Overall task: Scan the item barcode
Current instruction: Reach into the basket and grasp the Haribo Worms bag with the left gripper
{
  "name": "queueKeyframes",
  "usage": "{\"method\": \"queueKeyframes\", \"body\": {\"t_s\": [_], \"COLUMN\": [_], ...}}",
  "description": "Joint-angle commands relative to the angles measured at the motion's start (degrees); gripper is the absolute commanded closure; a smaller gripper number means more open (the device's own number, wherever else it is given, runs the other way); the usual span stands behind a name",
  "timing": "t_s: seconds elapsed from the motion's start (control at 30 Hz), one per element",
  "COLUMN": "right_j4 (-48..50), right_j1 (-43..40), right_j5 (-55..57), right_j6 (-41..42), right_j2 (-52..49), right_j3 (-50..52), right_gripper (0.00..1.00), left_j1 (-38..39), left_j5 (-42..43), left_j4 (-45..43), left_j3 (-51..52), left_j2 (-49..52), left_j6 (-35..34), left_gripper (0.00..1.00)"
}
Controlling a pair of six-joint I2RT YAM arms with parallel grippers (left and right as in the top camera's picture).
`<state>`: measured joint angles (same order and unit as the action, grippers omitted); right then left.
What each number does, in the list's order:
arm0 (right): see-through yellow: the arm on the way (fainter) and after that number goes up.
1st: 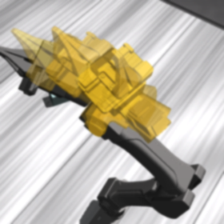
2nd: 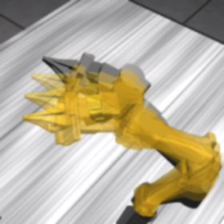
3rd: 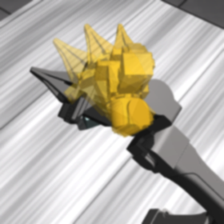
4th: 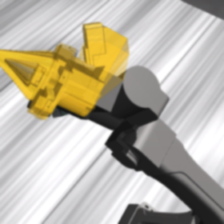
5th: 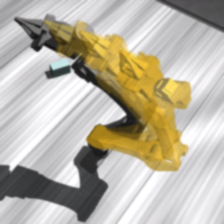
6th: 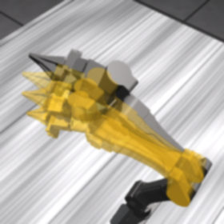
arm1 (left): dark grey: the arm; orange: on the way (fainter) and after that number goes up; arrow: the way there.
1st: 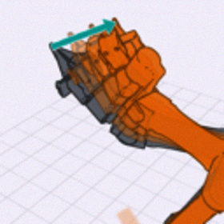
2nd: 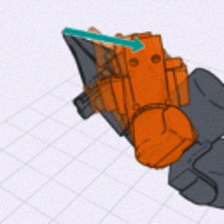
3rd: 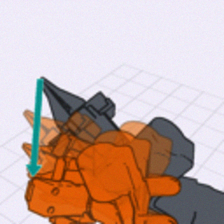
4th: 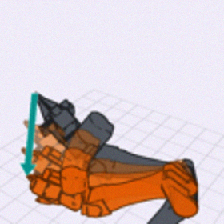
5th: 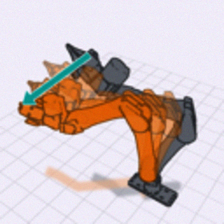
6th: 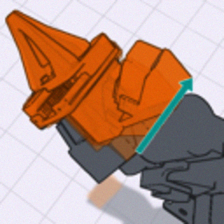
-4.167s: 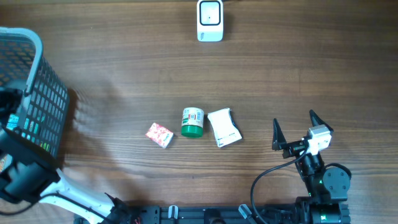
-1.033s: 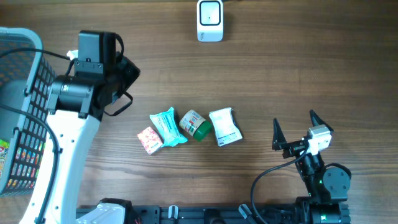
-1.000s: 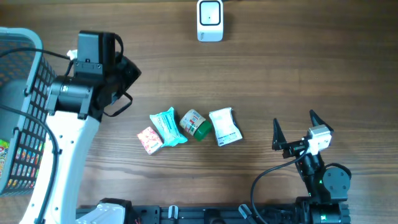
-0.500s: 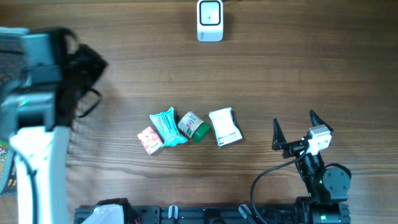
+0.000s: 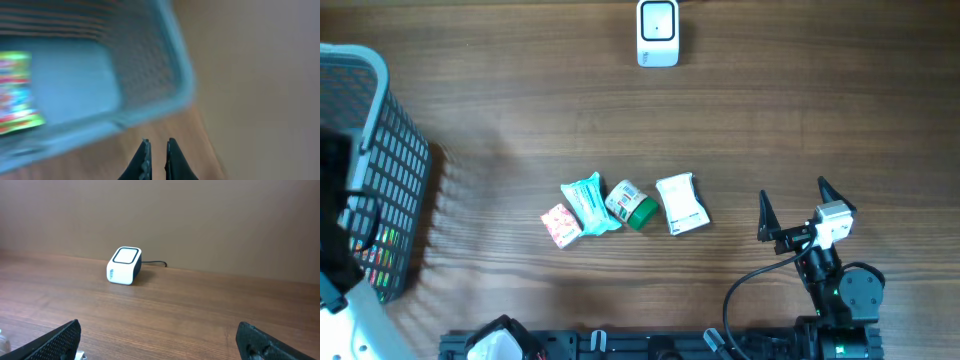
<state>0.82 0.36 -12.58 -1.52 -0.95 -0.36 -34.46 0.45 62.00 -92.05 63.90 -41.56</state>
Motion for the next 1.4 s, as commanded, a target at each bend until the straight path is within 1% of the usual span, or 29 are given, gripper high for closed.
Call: {"method": "queueKeyframes", "body": {"t_s": [0.0, 0.07, 0.13, 0.17, 0.2, 0.23, 0.27, 0.3, 0.4, 0.53, 0.67, 0.73, 0.77, 0.8, 1.03, 1.13, 1.33, 1.37], "right_j4": [0.1, 0.1, 0.1, 0.1, 0.1, 0.1, 0.1, 0.1, 0.1, 0.1, 0.1, 0.1, 0.1, 0.1, 0.1, 0.1, 0.1, 0.2], "right_j1": [0.4, 0.4, 0.4, 0.4, 0.4, 0.4, 0.4, 0.4, 0.4, 0.4, 0.4, 0.4, 0.4, 0.4, 0.4, 0.4, 0.4, 0.4], "right_j5": [0.8, 0.8, 0.8, 0.8, 0.8, 0.8, 0.8, 0.8, 0.8, 0.8, 0.8, 0.8, 0.8, 0.8, 0.8, 0.8, 0.8, 0.8], "right_j6": [0.4, 0.4, 0.4, 0.4, 0.4, 0.4, 0.4, 0.4, 0.4, 0.4, 0.4, 0.4, 0.4, 0.4, 0.4, 0.4, 0.4, 0.4], "right_j2": [0.3, 0.3, 0.3, 0.3, 0.3, 0.3, 0.3, 0.3, 0.3, 0.3, 0.3, 0.3, 0.3, 0.3, 0.3, 0.3, 0.3, 0.3], "right_j3": [0.1, 0.1, 0.1, 0.1, 0.1, 0.1, 0.1, 0.1, 0.1, 0.1, 0.1, 0.1, 0.1, 0.1, 0.1, 0.1, 0.1, 0.1], "right_gripper": [0.00, 0.00, 0.00, 0.00, 0.00, 0.00, 0.00, 0.00, 0.00, 0.00, 0.00, 0.00, 0.00, 0.00, 0.01, 0.00, 0.00, 0.00], "left_j1": [-5.7, -8.3, -11.1, -12.6, -13.9, -14.7, -15.4, -16.0, -17.8, -18.4, -18.3, -18.3, -18.3, -18.3, -18.4, -18.6, -18.7, -18.7], "left_j5": [-12.8, -12.8, -12.8, -12.7, -12.7, -12.7, -12.7, -12.7, -14.8, -18.1, -18.6, -21.3, -24.5, -25.9, -28.7, -28.6, -28.5, -27.9], "left_j4": [1.7, 2.4, 3.6, 4.4, 5.2, 5.4, 5.8, 6.5, 10.9, 11.1, 8.7, 8.4, 7.9, 7.8, 4.7, -0.1, -11.9, -12.2], "left_j3": [-0.6, -0.6, -0.6, -0.6, -0.6, -0.6, -0.6, -0.6, -0.5, -0.4, -0.4, -0.3, 0.5, 1.1, 6.4, 10.4, 22.4, 22.8], "left_j2": [1.7, 3.9, 8.3, 11.3, 14.5, 16.6, 19.0, 21.0, 28.9, 35.9, 42.9, 45.9, 48.2, 49.4, 52.9, 53.2, 53.2, 53.2], "left_j6": [-8.9, -8.9, -8.9, -9.2, -10.0, -9.9, -9.9, -9.9, -9.8, -8.6, -1.9, 1.0, 2.4, 2.4, 2.4, 2.4, 2.4, 2.4], "left_gripper": [0.94, 0.92, 0.83, 0.82, 0.74, 0.47, 0.08, 0.00, 0.00, 0.00, 0.00, 0.00, 0.00, 0.00, 0.00, 0.00, 0.00, 0.00]}}
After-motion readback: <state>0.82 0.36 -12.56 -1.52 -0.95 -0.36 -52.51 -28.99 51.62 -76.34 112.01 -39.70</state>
